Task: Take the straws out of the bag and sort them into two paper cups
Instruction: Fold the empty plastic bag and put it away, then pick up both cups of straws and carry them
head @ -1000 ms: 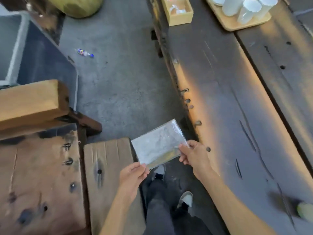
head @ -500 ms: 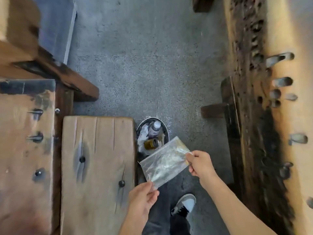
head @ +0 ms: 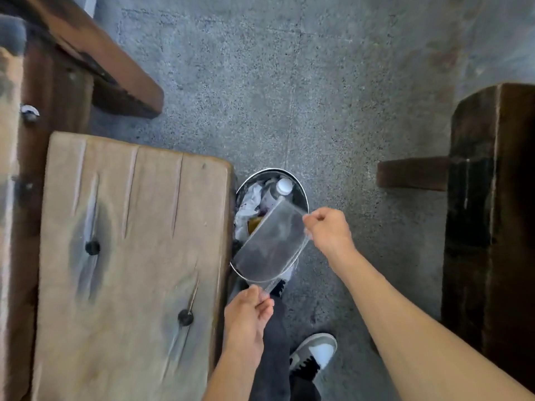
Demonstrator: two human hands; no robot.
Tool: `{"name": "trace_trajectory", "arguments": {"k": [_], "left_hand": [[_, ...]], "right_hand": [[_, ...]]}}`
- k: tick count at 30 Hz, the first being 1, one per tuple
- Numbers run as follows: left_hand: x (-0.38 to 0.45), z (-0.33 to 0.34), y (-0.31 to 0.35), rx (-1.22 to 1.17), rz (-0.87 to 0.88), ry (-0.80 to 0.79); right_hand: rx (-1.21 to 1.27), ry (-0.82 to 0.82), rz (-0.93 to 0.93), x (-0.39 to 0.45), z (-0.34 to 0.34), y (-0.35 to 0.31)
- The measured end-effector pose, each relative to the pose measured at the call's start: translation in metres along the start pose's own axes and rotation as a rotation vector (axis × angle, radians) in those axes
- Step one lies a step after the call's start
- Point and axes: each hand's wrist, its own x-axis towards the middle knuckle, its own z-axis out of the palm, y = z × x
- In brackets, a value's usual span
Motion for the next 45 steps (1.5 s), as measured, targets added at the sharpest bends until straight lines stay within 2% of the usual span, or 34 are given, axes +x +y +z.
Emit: {"name": "trace_trajectory", "arguments": {"k": [7,13,15,19,24,28,33,39,45], "left_hand": [[0.01,0.012,-0.001,-0.057,0.01,0.043],[-0.004,0.019,0.0,0.049,0.014,0.011],[-0.016,0.019,0.003,0.17,0.155,-0.011],[-0.047,0.025,0.021,0.42,0.554,-0.068],[-0.119,0.04,0.065,0.673,1.043,-0.162],[-0.23,0.046,0.099,0.861,1.418,-0.262],[-0.394,0.045,0.108,1.08,1.795,-0.225],[-0.55,0.059,0.074,1.233,2.157,-0.333],[-0.657,0.078,-0.013,1.269,2.406,-0.602]], "right_hand": [[0.035,-0.033,-0.018,0.017,0.022,-0.014],[0.192,-0.05,0.024,0.003,0.004,-0.007],[0.244,-0.019,0.032,-0.01,-0.009,-0.003],[0.341,0.063,0.006,-0.044,-0.036,-0.002],[0.38,0.193,-0.201,-0.117,-0.086,-0.029],[0.251,0.325,-0.421,-0.206,-0.147,-0.051],[0.029,0.592,-0.622,-0.331,-0.233,-0.065],[-0.073,0.929,-0.565,-0.453,-0.336,-0.05],[-0.064,1.215,-0.366,-0.553,-0.416,0.022]]}}
